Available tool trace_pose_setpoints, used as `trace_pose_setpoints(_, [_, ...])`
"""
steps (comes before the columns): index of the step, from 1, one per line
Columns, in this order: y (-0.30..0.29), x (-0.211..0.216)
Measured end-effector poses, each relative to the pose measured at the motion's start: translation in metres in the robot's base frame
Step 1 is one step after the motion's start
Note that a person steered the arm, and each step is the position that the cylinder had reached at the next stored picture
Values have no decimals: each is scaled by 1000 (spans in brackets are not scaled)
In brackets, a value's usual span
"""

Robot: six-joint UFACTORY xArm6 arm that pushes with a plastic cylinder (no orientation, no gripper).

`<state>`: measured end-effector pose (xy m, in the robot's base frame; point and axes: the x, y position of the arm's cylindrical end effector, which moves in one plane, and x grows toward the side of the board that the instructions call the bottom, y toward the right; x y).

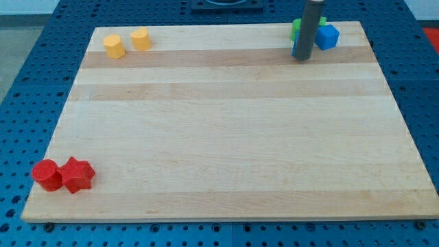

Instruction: Move yellow heart parallel to yellow hexagon

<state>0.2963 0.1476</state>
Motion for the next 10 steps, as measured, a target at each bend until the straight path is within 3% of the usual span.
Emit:
trace_pose_setpoints(3, [-11,-3])
trace_pose_setpoints(4, [-69,-2])
trace_pose_setpoints(6, [-158,-102])
trace_pose_setpoints(7, [-208,-103])
trace_pose_setpoints(9, [-380,-102])
trace_pose_setpoints(10, [-385,-74])
